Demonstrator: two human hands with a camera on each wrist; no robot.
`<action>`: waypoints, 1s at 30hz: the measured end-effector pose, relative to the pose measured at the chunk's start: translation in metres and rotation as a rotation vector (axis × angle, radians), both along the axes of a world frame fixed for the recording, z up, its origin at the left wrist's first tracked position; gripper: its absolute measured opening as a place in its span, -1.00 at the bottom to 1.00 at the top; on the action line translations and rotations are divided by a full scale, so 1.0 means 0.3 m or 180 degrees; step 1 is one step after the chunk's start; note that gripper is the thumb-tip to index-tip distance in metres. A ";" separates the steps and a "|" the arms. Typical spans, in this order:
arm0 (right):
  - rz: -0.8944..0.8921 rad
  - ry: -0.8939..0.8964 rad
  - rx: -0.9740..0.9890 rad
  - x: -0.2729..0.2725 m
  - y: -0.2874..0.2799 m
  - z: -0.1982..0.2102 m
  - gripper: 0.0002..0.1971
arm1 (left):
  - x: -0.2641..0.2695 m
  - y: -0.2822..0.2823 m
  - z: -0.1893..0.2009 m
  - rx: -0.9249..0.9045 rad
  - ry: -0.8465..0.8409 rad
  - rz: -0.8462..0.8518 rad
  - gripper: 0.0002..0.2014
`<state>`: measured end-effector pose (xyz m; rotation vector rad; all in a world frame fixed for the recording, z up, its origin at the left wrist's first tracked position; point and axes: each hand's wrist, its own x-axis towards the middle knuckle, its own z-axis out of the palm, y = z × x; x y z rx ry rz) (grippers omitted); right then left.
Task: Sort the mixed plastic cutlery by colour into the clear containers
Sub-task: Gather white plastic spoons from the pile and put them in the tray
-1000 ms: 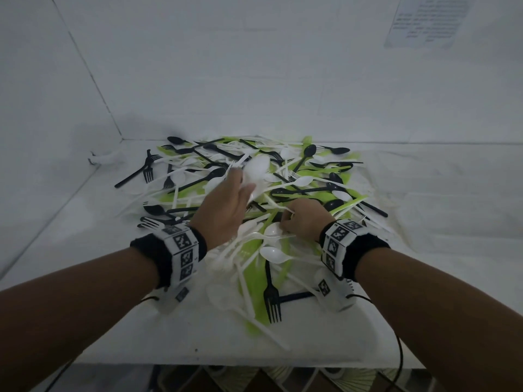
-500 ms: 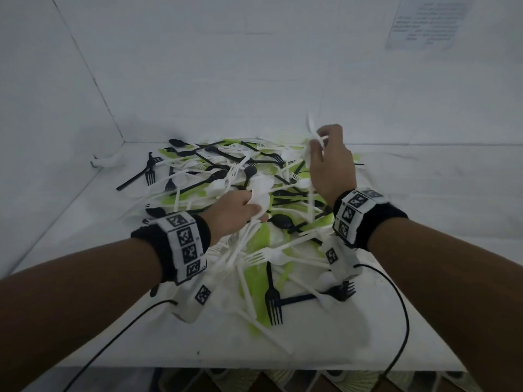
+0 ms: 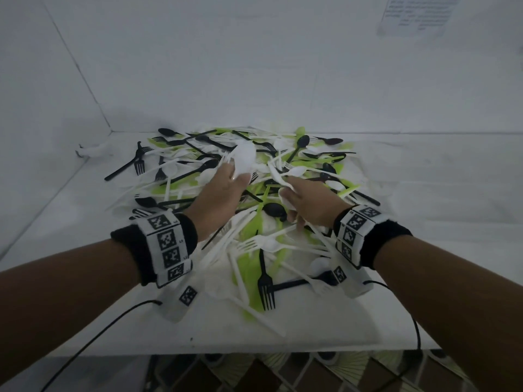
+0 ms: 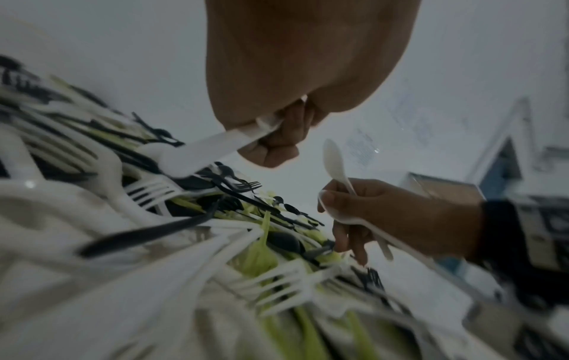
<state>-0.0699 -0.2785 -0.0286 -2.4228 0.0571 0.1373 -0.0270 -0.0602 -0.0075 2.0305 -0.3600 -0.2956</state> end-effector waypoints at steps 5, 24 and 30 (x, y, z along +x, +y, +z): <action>0.0382 0.0492 -0.0532 -0.033 -0.009 -0.001 -0.81 | -0.135 0.111 -0.028 0.1543 -0.0474 -0.1542 -0.46; 0.0520 0.0323 -0.1287 -0.050 0.027 -0.030 -0.72 | -0.167 0.161 -0.124 0.2395 -0.0889 -0.2546 -0.56; -0.0102 -0.0135 -0.0655 -0.032 0.050 -0.008 -0.68 | -0.149 0.181 -0.109 0.1972 -0.0731 -0.2166 -0.45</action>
